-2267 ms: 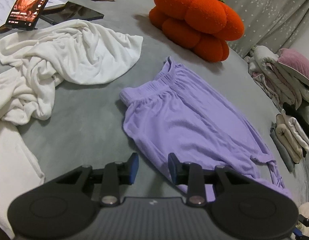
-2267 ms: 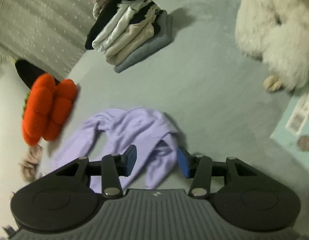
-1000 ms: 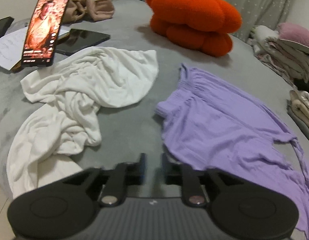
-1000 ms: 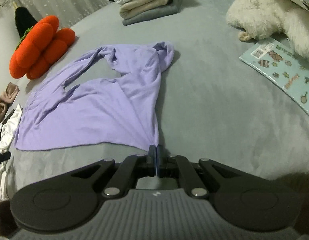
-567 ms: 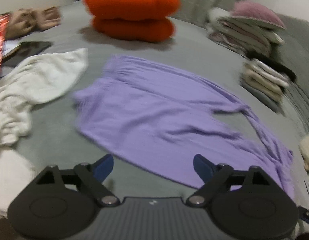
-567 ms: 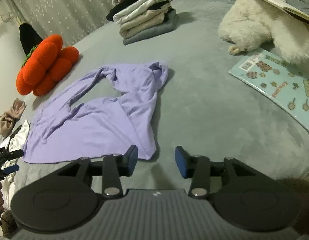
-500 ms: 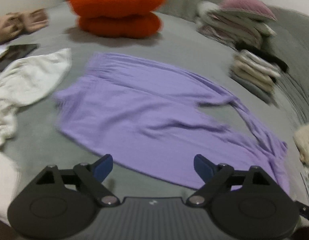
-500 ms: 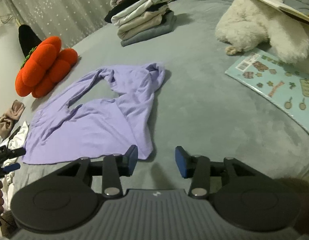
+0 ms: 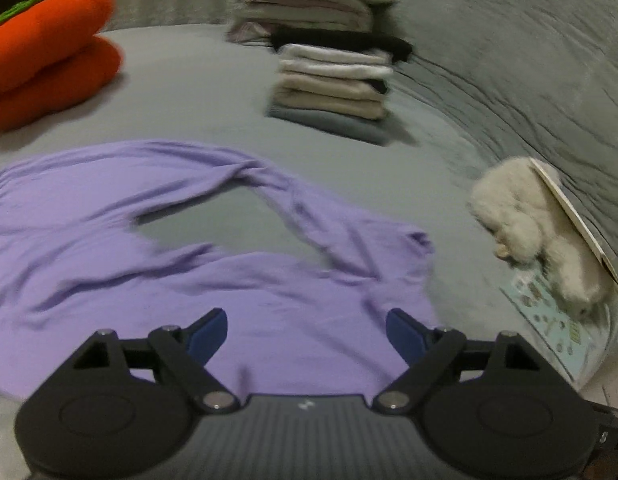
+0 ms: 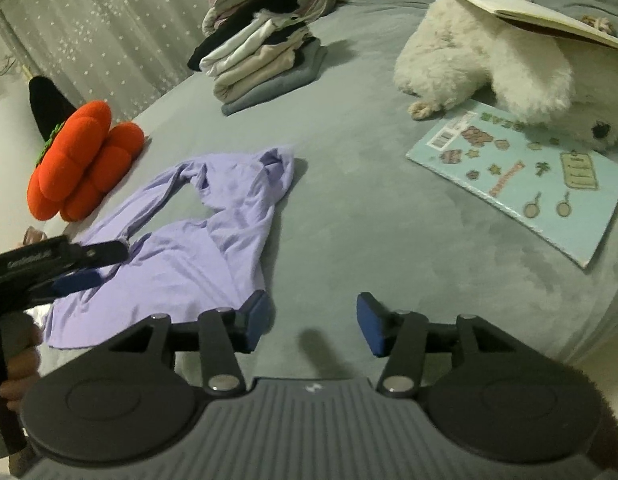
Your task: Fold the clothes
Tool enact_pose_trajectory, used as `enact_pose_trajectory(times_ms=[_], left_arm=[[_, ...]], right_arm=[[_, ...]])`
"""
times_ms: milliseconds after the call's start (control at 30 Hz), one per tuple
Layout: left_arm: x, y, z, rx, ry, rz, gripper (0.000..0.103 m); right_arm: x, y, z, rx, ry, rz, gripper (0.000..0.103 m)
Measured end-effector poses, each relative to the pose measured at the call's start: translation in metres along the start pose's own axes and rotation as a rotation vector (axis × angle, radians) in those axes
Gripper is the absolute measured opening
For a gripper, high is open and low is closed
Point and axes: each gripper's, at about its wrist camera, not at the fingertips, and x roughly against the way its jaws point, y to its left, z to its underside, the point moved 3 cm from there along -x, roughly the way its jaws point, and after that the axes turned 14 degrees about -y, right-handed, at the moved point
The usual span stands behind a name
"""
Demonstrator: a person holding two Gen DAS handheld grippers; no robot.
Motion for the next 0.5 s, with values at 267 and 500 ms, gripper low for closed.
enact_pose_trajectory(times_ms=[267, 500], left_arm=[[-0.042, -0.060, -0.003, -0.111, 0.015, 0.066, 0.075], [-0.078, -0.085, -0.002, -0.188, 0.022, 0.047, 0.051]], right_arm=[[0.000, -0.013, -0.002, -0.026, 0.008, -0.016, 0.060], [0.000, -0.019, -0.002, -0.044, 0.018, -0.034, 0.060]])
